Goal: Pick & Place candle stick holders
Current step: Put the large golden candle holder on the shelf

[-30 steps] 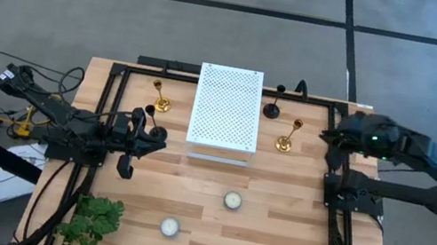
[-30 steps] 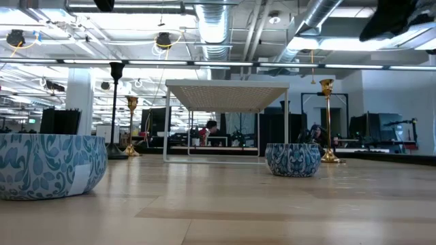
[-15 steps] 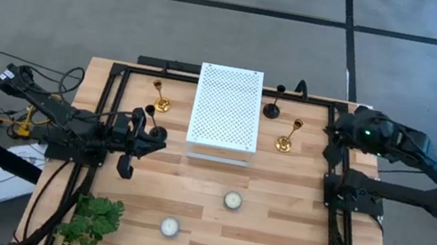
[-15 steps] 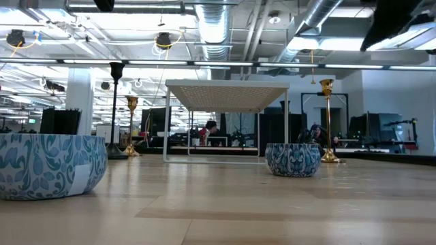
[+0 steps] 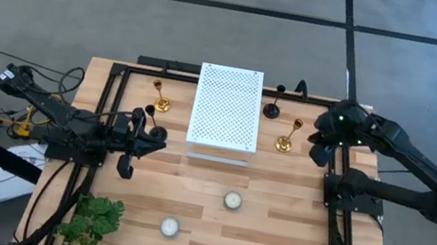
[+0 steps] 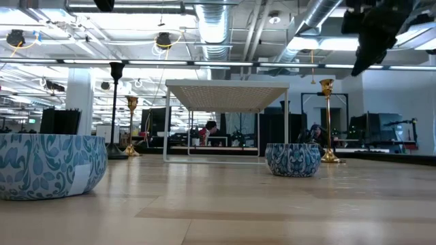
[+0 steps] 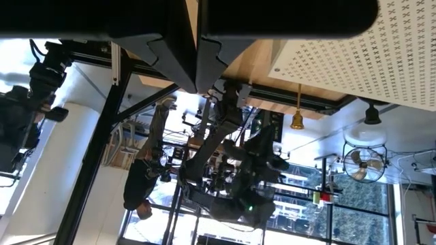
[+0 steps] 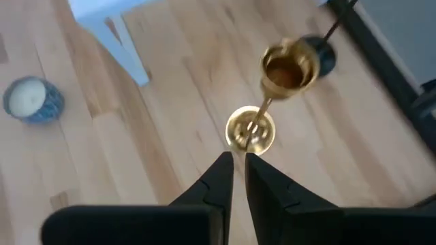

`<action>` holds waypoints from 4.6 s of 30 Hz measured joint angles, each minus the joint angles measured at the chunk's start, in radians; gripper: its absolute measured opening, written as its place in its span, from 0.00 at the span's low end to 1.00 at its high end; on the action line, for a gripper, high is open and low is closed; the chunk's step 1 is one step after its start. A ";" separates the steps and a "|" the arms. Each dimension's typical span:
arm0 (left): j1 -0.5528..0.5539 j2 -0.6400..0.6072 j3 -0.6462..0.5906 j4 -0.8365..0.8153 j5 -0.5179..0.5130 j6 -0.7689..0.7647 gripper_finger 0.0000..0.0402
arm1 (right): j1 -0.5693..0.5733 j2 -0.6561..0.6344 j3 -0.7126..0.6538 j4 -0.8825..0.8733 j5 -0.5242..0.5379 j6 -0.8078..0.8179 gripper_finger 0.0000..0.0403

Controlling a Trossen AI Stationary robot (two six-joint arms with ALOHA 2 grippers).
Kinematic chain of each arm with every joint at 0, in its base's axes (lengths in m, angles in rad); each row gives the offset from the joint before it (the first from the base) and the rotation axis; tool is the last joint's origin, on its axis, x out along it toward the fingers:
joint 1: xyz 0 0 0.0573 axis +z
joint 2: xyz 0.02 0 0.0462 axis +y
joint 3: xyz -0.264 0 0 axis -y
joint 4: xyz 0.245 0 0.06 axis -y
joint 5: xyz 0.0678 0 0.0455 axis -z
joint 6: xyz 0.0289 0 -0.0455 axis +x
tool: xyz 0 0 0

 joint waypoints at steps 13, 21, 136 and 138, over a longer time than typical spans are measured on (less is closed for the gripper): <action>0.000 0.000 0.000 0.000 0.000 0.001 0.01 | -0.005 0.012 -0.143 0.124 0.021 0.000 0.37; 0.000 0.000 0.000 0.000 0.000 0.003 0.01 | -0.004 0.039 -0.143 0.191 0.021 0.036 0.61; 0.000 0.002 -0.003 -0.007 0.001 0.000 0.01 | 0.008 1.128 1.391 -0.263 0.045 -0.296 0.18; 0.000 0.002 -0.013 -0.009 0.001 0.000 0.01 | 0.001 1.135 1.391 -0.262 0.045 -0.296 0.18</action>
